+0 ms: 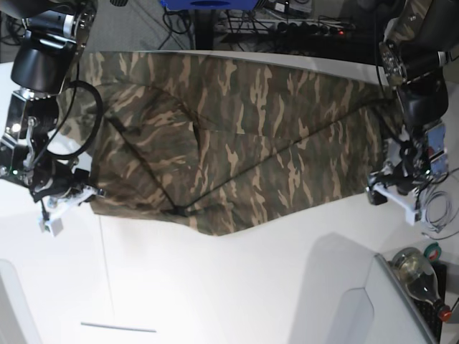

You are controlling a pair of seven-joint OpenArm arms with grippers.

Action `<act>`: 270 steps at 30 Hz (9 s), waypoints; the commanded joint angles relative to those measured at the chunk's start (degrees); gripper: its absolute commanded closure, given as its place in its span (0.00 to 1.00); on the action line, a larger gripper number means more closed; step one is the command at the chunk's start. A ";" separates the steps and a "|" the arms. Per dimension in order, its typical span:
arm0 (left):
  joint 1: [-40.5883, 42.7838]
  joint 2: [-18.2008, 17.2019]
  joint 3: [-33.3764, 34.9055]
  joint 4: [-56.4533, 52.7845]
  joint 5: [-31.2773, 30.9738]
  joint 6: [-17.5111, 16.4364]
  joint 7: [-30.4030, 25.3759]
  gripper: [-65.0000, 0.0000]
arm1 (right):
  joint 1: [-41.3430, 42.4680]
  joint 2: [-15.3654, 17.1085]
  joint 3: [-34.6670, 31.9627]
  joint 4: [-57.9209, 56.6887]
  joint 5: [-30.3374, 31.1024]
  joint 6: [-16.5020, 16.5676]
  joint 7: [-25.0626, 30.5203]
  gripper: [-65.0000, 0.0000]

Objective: Layout the t-shirt on the table in an organized manner, then fold the t-shirt properly
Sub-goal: 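Hold the shirt edges with both grippers and smooth them flat, then grasp the shirt hem corners with both grippers and fold them over, then lay the folded hem down and open both grippers, then move the right gripper to the folded shirt end and press it flat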

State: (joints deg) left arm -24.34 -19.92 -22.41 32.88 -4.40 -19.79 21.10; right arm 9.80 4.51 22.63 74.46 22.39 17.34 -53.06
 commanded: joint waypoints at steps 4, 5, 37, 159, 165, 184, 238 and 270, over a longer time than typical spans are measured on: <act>-3.75 -0.87 0.22 -4.88 -0.12 -0.21 -2.25 0.26 | 1.32 0.54 0.09 0.84 0.68 0.19 0.97 1.00; -3.93 -0.87 0.30 -5.15 -0.30 -0.21 -2.25 0.26 | 1.32 0.54 0.09 0.84 0.68 0.19 0.97 1.00; 5.92 2.03 0.39 6.98 -0.56 2.17 -0.49 0.27 | 1.14 0.54 0.09 0.84 0.77 0.19 0.97 1.00; 15.50 -1.40 -1.54 31.60 -0.56 -2.32 6.02 1.00 | -12.92 10.65 -6.59 11.48 0.60 6.52 6.07 1.00; 18.14 0.19 -1.98 31.60 -0.56 -2.32 6.02 1.00 | -15.47 9.95 -6.59 15.52 0.95 6.52 3.34 1.00; 24.29 0.27 -2.07 36.17 -0.56 -2.32 6.11 1.00 | -21.98 8.89 -6.50 21.50 0.86 6.35 0.53 1.00; 27.11 -0.60 -1.98 32.92 -0.12 -2.23 5.67 1.00 | -25.76 5.64 -3.60 18.69 0.95 6.44 1.41 0.54; 29.66 1.15 -17.10 46.81 -0.56 -2.32 5.75 0.34 | 7.03 6.08 -10.54 -19.38 0.60 4.24 10.29 0.57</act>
State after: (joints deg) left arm 5.91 -17.63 -39.20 78.83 -4.58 -22.48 28.10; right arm 15.38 9.93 11.77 54.13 22.26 21.56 -43.46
